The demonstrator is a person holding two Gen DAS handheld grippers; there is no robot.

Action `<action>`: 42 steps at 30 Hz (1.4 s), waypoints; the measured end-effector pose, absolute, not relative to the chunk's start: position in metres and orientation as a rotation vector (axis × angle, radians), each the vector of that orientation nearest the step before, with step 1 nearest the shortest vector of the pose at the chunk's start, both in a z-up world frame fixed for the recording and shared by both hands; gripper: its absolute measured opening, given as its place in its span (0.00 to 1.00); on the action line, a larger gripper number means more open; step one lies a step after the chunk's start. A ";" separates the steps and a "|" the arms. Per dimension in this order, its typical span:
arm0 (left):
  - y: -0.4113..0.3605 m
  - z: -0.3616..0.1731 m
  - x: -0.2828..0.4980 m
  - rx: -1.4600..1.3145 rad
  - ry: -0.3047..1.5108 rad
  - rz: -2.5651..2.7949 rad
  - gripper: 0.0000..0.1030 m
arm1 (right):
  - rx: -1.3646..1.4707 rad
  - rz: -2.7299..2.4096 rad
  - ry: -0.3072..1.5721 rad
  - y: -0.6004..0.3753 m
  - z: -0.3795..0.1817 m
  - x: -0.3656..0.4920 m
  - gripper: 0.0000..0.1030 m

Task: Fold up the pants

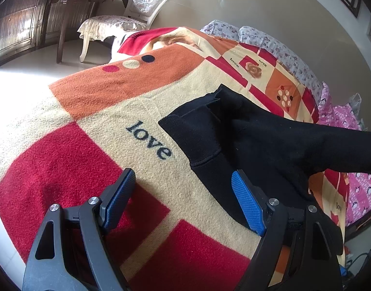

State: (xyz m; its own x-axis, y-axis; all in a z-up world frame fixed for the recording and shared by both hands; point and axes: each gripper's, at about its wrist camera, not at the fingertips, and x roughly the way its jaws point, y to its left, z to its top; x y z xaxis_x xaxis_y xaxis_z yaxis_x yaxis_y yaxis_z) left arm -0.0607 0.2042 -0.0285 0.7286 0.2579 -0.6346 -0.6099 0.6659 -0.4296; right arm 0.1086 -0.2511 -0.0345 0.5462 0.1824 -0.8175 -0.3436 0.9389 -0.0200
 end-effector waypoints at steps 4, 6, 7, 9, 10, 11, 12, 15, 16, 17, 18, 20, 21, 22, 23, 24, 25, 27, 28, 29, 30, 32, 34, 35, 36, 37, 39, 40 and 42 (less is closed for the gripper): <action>0.204 -0.029 -0.060 -0.679 0.569 0.520 0.79 | -0.186 0.314 0.943 -0.251 -0.034 0.109 1.00; 0.205 -0.030 -0.061 -0.685 0.572 0.517 0.79 | -0.186 0.314 0.943 -0.251 -0.034 0.109 1.00; 0.205 -0.031 -0.061 -0.690 0.573 0.514 0.79 | -0.186 0.314 0.944 -0.251 -0.034 0.109 1.00; 0.207 -0.031 -0.062 -0.703 0.566 0.506 0.79 | -0.186 0.314 0.944 -0.251 -0.034 0.109 1.00; 0.208 -0.031 -0.063 -0.708 0.564 0.504 0.79 | -0.186 0.313 0.944 -0.251 -0.034 0.109 1.00; 0.209 -0.031 -0.064 -0.712 0.564 0.502 0.79 | -0.186 0.313 0.944 -0.251 -0.034 0.109 1.00; 0.209 -0.031 -0.064 -0.714 0.564 0.501 0.79 | -0.186 0.313 0.944 -0.251 -0.034 0.109 1.00; 0.211 -0.031 -0.065 -0.727 0.559 0.491 0.79 | -0.186 0.313 0.944 -0.251 -0.034 0.109 1.00; 0.212 -0.032 -0.067 -0.739 0.553 0.484 0.79 | -0.186 0.313 0.944 -0.251 -0.034 0.109 1.00; 0.213 -0.032 -0.068 -0.746 0.550 0.478 0.79 | -0.186 0.313 0.944 -0.251 -0.034 0.109 1.00; 0.215 -0.032 -0.068 -0.757 0.549 0.466 0.79 | -0.186 0.313 0.944 -0.251 -0.034 0.109 1.00; 0.220 -0.031 -0.069 -0.784 0.555 0.436 0.79 | -0.186 0.313 0.944 -0.251 -0.034 0.109 1.00; 0.225 -0.030 -0.068 -0.802 0.572 0.415 0.79 | -0.186 0.313 0.944 -0.251 -0.034 0.109 1.00; 0.229 -0.028 -0.067 -0.801 0.586 0.399 0.79 | -0.186 0.313 0.944 -0.251 -0.034 0.109 1.00; 0.234 -0.027 -0.065 -0.800 0.596 0.383 0.79 | -0.186 0.313 0.944 -0.251 -0.034 0.109 1.00; 0.239 -0.026 -0.062 -0.810 0.605 0.361 0.79 | -0.185 0.313 0.945 -0.251 -0.034 0.109 1.00; 0.245 -0.026 -0.058 -0.821 0.624 0.338 0.79 | -0.186 0.314 0.944 -0.251 -0.034 0.109 1.00; 0.258 -0.028 -0.048 -0.868 0.659 0.252 0.79 | -0.186 0.314 0.944 -0.251 -0.034 0.109 1.00; 0.262 -0.027 -0.044 -0.883 0.659 0.224 0.79 | -0.186 0.313 0.944 -0.251 -0.034 0.109 1.00; 0.267 -0.027 -0.039 -0.907 0.664 0.190 0.79 | -0.186 0.313 0.944 -0.251 -0.034 0.109 1.00; 0.271 -0.029 -0.032 -0.942 0.670 0.140 0.79 | -0.186 0.314 0.944 -0.251 -0.034 0.109 1.00; 0.278 -0.031 -0.021 -0.993 0.675 0.095 0.79 | -0.186 0.314 0.944 -0.251 -0.034 0.109 1.00; 0.283 -0.029 -0.014 -1.005 0.654 0.096 0.79 | -0.186 0.314 0.944 -0.251 -0.034 0.109 1.00; 0.284 -0.029 -0.015 -1.006 0.629 0.115 0.79 | -0.184 0.313 0.944 -0.251 -0.034 0.109 1.00; 0.284 -0.029 -0.018 -1.002 0.607 0.140 0.77 | -0.183 0.310 0.943 -0.250 -0.034 0.109 1.00; 0.283 -0.030 -0.020 -0.997 0.594 0.166 0.74 | -0.184 0.309 0.942 -0.250 -0.034 0.108 1.00; 0.273 -0.030 -0.023 -0.948 0.599 0.197 0.54 | -0.183 0.310 0.942 -0.251 -0.035 0.107 1.00; 0.268 -0.032 -0.021 -0.929 0.609 0.212 0.43 | -0.183 0.310 0.943 -0.251 -0.035 0.107 1.00; 0.264 -0.040 -0.021 -0.933 0.624 0.229 0.17 | -0.181 0.307 0.943 -0.251 -0.035 0.107 1.00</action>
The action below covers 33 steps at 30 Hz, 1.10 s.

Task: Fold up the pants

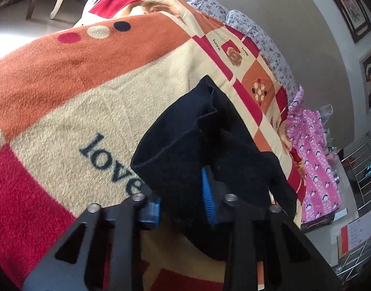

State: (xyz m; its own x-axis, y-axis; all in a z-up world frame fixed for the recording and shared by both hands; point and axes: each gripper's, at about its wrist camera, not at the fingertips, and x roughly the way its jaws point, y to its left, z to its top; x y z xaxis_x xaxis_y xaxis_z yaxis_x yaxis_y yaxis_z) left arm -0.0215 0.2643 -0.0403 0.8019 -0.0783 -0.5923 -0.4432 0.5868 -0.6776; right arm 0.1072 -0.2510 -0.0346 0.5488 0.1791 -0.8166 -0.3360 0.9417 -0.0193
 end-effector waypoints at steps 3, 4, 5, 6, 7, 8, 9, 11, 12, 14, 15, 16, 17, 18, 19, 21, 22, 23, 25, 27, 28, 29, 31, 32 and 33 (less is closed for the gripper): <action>0.259 -0.037 -0.023 -0.899 0.600 0.242 0.13 | -0.176 0.299 0.944 -0.251 -0.035 0.106 1.00; 0.255 -0.034 -0.022 -0.864 0.598 0.250 0.12 | -0.174 0.299 0.945 -0.252 -0.035 0.106 1.00; 0.249 -0.031 -0.021 -0.818 0.597 0.263 0.12 | -0.175 0.298 0.942 -0.251 -0.035 0.105 1.00; 0.244 -0.028 -0.021 -0.781 0.591 0.272 0.12 | -0.173 0.293 0.944 -0.251 -0.035 0.106 1.00; 0.240 -0.026 -0.020 -0.745 0.585 0.280 0.12 | -0.169 0.288 0.947 -0.251 -0.035 0.106 1.00; 0.235 -0.024 -0.019 -0.711 0.581 0.289 0.12 | -0.171 0.282 0.949 -0.250 -0.035 0.105 1.00; 0.232 -0.022 -0.018 -0.682 0.577 0.296 0.12 | -0.177 0.277 0.952 -0.249 -0.034 0.105 1.00; 0.229 -0.021 -0.019 -0.660 0.569 0.296 0.12 | -0.181 0.287 0.965 -0.249 -0.034 0.106 1.00; 0.230 -0.022 -0.020 -0.667 0.568 0.294 0.12 | -0.180 0.307 0.992 -0.250 -0.033 0.110 0.99; 0.235 -0.026 -0.020 -0.695 0.569 0.291 0.12 | -0.132 0.393 1.044 -0.261 -0.023 0.117 0.84; 0.238 -0.028 -0.021 -0.713 0.568 0.288 0.12 | -0.039 0.451 1.037 -0.277 -0.015 0.120 0.79; 0.239 -0.029 -0.022 -0.725 0.568 0.282 0.12 | 0.070 0.469 1.032 -0.296 -0.008 0.122 0.80; 0.240 -0.030 -0.022 -0.734 0.568 0.277 0.13 | 0.202 0.451 1.030 -0.319 -0.003 0.126 0.82; 0.241 -0.031 -0.022 -0.743 0.567 0.273 0.13 | 0.334 0.402 1.051 -0.342 -0.003 0.130 0.82; 0.242 -0.031 -0.022 -0.750 0.565 0.269 0.13 | 0.452 0.363 1.077 -0.362 -0.005 0.136 0.82; 0.242 -0.030 -0.022 -0.755 0.561 0.262 0.13 | 0.609 0.355 1.107 -0.385 -0.014 0.145 0.82; 0.242 -0.030 -0.022 -0.757 0.559 0.259 0.13 | 0.646 0.344 1.127 -0.390 -0.018 0.150 0.82; 0.242 -0.030 -0.022 -0.757 0.558 0.257 0.13 | 0.666 0.344 1.140 -0.392 -0.020 0.154 0.82; 0.241 -0.029 -0.022 -0.755 0.554 0.250 0.13 | 0.684 0.397 1.164 -0.385 -0.025 0.164 0.82; 0.240 -0.028 -0.021 -0.753 0.552 0.243 0.13 | 0.697 0.406 1.147 -0.381 -0.026 0.171 0.82; 0.240 -0.028 -0.021 -0.754 0.550 0.241 0.13 | 0.714 0.421 1.149 -0.378 -0.028 0.176 0.82; 0.240 -0.028 -0.021 -0.758 0.548 0.237 0.13 | 0.733 0.438 1.149 -0.377 -0.029 0.181 0.82; 0.241 -0.029 -0.020 -0.763 0.555 0.239 0.13 | 0.763 0.471 1.141 -0.375 -0.032 0.188 0.80; 0.242 -0.030 -0.020 -0.768 0.556 0.240 0.13 | 0.771 0.478 1.127 -0.375 -0.033 0.189 0.66; 0.243 -0.030 -0.020 -0.775 0.555 0.240 0.13 | 0.787 0.481 1.118 -0.374 -0.035 0.193 0.47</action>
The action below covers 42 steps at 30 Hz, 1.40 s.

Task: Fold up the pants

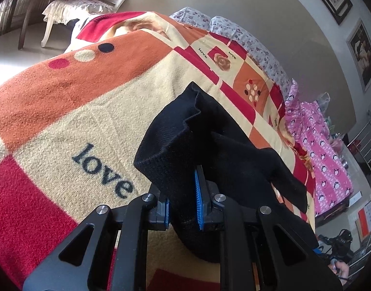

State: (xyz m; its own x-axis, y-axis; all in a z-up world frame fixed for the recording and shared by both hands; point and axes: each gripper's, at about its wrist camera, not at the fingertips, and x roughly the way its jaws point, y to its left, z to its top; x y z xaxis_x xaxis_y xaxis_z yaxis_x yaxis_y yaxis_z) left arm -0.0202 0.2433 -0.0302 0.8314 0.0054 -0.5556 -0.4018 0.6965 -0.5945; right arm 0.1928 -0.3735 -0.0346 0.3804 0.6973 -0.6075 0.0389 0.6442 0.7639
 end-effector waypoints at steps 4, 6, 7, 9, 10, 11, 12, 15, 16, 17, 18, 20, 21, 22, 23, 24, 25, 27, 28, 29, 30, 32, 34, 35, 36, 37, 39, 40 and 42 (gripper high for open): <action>0.250 -0.032 -0.024 -0.812 0.556 0.247 0.10 | 0.729 0.473 1.110 -0.371 -0.048 0.188 0.05; 0.254 -0.031 -0.031 -0.841 0.545 0.257 0.09 | 0.679 0.474 1.051 -0.370 -0.040 0.179 0.04; 0.256 -0.031 -0.036 -0.857 0.547 0.265 0.09 | 0.664 0.470 1.032 -0.371 -0.035 0.174 0.04; 0.258 -0.034 -0.045 -0.889 0.566 0.267 0.09 | 0.646 0.486 0.999 -0.370 -0.023 0.165 0.04; 0.258 -0.034 -0.049 -0.900 0.574 0.266 0.08 | 0.638 0.499 0.995 -0.369 -0.017 0.161 0.04; 0.259 -0.034 -0.054 -0.905 0.584 0.261 0.08 | 0.631 0.505 0.992 -0.370 -0.009 0.154 0.04; 0.260 -0.032 -0.060 -0.904 0.588 0.256 0.08 | 0.636 0.512 0.998 -0.372 -0.004 0.148 0.04; 0.268 -0.024 -0.077 -0.917 0.590 0.257 0.08 | 0.664 0.551 1.018 -0.375 0.009 0.132 0.04; 0.271 -0.021 -0.082 -0.924 0.584 0.259 0.08 | 0.671 0.567 1.022 -0.375 0.012 0.126 0.04; 0.273 -0.019 -0.087 -0.927 0.582 0.262 0.08 | 0.673 0.577 1.020 -0.375 0.016 0.120 0.04; 0.275 -0.018 -0.090 -0.923 0.581 0.266 0.08 | 0.668 0.586 1.025 -0.375 0.017 0.115 0.04; 0.275 -0.022 -0.093 -0.928 0.591 0.278 0.08 | 0.659 0.580 1.033 -0.377 0.013 0.108 0.04; 0.273 -0.025 -0.094 -0.924 0.601 0.285 0.08 | 0.662 0.574 1.051 -0.379 0.005 0.106 0.04; 0.270 -0.028 -0.096 -0.919 0.609 0.294 0.08 | 0.663 0.564 1.076 -0.380 -0.004 0.105 0.04; 0.268 -0.030 -0.097 -0.911 0.615 0.304 0.08 | 0.661 0.539 1.106 -0.379 -0.014 0.106 0.04; 0.266 -0.032 -0.099 -0.899 0.617 0.316 0.08 | 0.635 0.515 1.137 -0.377 -0.022 0.105 0.04; 0.264 -0.033 -0.101 -0.888 0.617 0.325 0.09 | 0.598 0.508 1.166 -0.374 -0.029 0.104 0.04; 0.265 -0.038 -0.102 -0.878 0.629 0.339 0.12 | 0.605 0.486 1.174 -0.377 -0.035 0.103 0.04; 0.267 -0.039 -0.103 -0.873 0.625 0.327 0.16 | 0.617 0.474 1.163 -0.382 -0.034 0.102 0.04; 0.269 -0.039 -0.103 -0.865 0.626 0.322 0.16 | 0.594 0.436 1.150 -0.386 -0.030 0.103 0.07; 0.271 -0.038 -0.103 -0.859 0.631 0.318 0.19 | 0.546 0.388 1.137 -0.388 -0.024 0.104 0.17; 0.274 -0.032 -0.103 -0.815 0.643 0.344 0.22 | 0.428 0.241 1.065 -0.394 -0.007 0.107 0.23; 0.276 -0.024 -0.105 -0.772 0.627 0.406 0.23 | 0.389 0.184 1.003 -0.398 0.010 0.119 0.23; 0.277 -0.018 -0.106 -0.739 0.609 0.458 0.23 | 0.402 0.211 0.978 -0.396 0.020 0.130 0.23; 0.276 -0.011 -0.109 -0.703 0.582 0.504 0.23 | 0.420 0.258 0.957 -0.390 0.030 0.143 0.24; 0.275 -0.003 -0.112 -0.666 0.547 0.542 0.23 | 0.451 0.315 0.935 -0.386 0.037 0.154 0.25; 0.268 0.013 -0.123 -0.604 0.459 0.628 0.23 | 0.583 0.453 0.897 -0.375 0.043 0.186 0.54; 0.263 0.020 -0.127 -0.583 0.422 0.647 0.26 | 0.656 0.508 0.896 -0.372 0.041 0.200 0.57; 0.252 0.028 -0.128 -0.563 0.384 0.627 0.39 | 0.803 0.576 0.930 -0.355 0.024 0.236 0.57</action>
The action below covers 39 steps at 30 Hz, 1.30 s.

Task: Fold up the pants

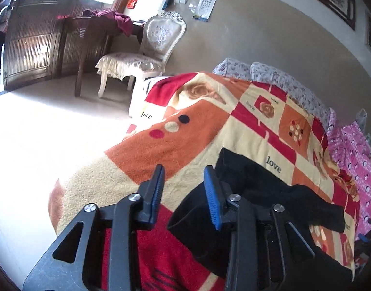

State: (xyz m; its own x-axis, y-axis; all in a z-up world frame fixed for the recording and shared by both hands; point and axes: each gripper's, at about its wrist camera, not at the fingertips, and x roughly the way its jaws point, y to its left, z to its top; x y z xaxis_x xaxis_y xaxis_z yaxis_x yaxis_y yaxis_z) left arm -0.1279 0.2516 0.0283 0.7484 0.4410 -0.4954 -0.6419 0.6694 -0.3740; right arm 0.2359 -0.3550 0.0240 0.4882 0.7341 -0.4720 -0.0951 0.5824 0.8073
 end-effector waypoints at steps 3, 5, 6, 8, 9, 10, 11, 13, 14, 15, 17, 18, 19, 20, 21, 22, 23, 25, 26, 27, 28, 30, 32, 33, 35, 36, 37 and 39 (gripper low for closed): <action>0.221 0.028 -0.113 -0.551 0.391 0.499 0.47 | 0.852 0.527 1.033 -0.336 -0.005 0.272 0.57; 0.195 0.019 -0.095 -0.526 0.428 0.393 0.47 | 0.896 0.485 1.109 -0.329 -0.030 0.289 0.57; 0.183 0.013 -0.085 -0.516 0.449 0.353 0.47 | 0.911 0.438 1.127 -0.329 -0.040 0.293 0.56; 0.165 -0.004 -0.071 -0.503 0.485 0.298 0.47 | 0.967 0.396 1.078 -0.335 -0.051 0.296 0.52; 0.159 -0.010 -0.067 -0.487 0.507 0.304 0.47 | 0.981 0.385 1.058 -0.334 -0.049 0.298 0.53; 0.156 -0.014 -0.061 -0.469 0.537 0.321 0.47 | 0.990 0.389 1.049 -0.334 -0.050 0.300 0.53; 0.157 -0.013 -0.058 -0.462 0.546 0.322 0.47 | 0.983 0.403 1.043 -0.333 -0.050 0.305 0.53; 0.159 -0.014 -0.059 -0.463 0.537 0.337 0.48 | 0.982 0.464 1.031 -0.322 -0.053 0.312 0.51; 0.163 -0.015 -0.059 -0.470 0.547 0.346 0.48 | 0.973 0.494 1.031 -0.316 -0.053 0.317 0.47; 0.166 -0.017 -0.059 -0.486 0.554 0.341 0.48 | 0.950 0.493 1.026 -0.312 -0.054 0.319 0.35; 0.171 -0.019 -0.058 -0.510 0.569 0.345 0.48 | 0.935 0.456 1.021 -0.311 -0.061 0.316 0.07; 0.172 -0.021 -0.059 -0.523 0.575 0.347 0.48 | 0.922 0.441 1.016 -0.312 -0.063 0.312 0.05; 0.174 -0.021 -0.059 -0.534 0.577 0.342 0.48 | 0.903 0.416 1.005 -0.311 -0.063 0.307 0.05; 0.174 -0.021 -0.060 -0.540 0.580 0.340 0.48 | 0.891 0.409 0.983 -0.316 -0.060 0.301 0.05; 0.173 -0.021 -0.062 -0.543 0.582 0.342 0.48 | 0.875 0.407 0.965 -0.321 -0.054 0.293 0.04; 0.172 -0.021 -0.062 -0.544 0.583 0.341 0.48 | 0.855 0.400 0.950 -0.324 -0.046 0.286 0.04; 0.172 -0.021 -0.061 -0.542 0.585 0.339 0.48 | 0.828 0.384 0.940 -0.327 -0.039 0.281 0.04; 0.172 -0.021 -0.061 -0.541 0.586 0.339 0.48 | 0.809 0.360 0.947 -0.334 -0.026 0.273 0.04; 0.172 -0.021 -0.061 -0.543 0.585 0.338 0.48 | 0.807 0.359 0.951 -0.338 -0.019 0.268 0.04; 0.172 -0.022 -0.061 -0.545 0.584 0.338 0.48 | 0.798 0.352 0.949 -0.342 -0.012 0.261 0.04; 0.173 -0.022 -0.061 -0.548 0.585 0.339 0.48 | 0.787 0.350 0.950 -0.346 -0.007 0.254 0.04; 0.173 -0.023 -0.061 -0.550 0.590 0.336 0.48 | 0.780 0.361 0.960 -0.353 0.001 0.240 0.04; 0.174 -0.023 -0.060 -0.551 0.596 0.336 0.48 | 0.776 0.376 0.959 -0.357 0.006 0.230 0.04; 0.174 -0.024 -0.060 -0.550 0.598 0.335 0.48 | 0.771 0.392 0.949 -0.356 0.011 0.227 0.04; 0.173 -0.024 -0.060 -0.548 0.600 0.335 0.48 | 0.756 0.423 0.892 -0.356 0.027 0.218 0.04; 0.173 -0.024 -0.060 -0.549 0.601 0.333 0.48 | 0.739 0.447 0.841 -0.355 0.037 0.214 0.04; 0.174 -0.024 -0.060 -0.552 0.603 0.328 0.48 | 0.662 0.419 0.803 -0.353 0.043 0.212 0.04; 0.175 -0.025 -0.061 -0.560 0.604 0.320 0.48 | 0.574 0.316 0.910 -0.351 0.022 0.223 0.04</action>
State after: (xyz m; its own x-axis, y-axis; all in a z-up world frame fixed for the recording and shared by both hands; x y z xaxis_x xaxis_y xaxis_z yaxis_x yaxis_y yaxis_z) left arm -0.0608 0.1750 -0.0250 0.7813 0.1214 -0.6122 -0.4382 0.8051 -0.3996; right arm 0.2231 -0.3513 0.0219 0.5829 0.4892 -0.6488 -0.0193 0.8066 0.5908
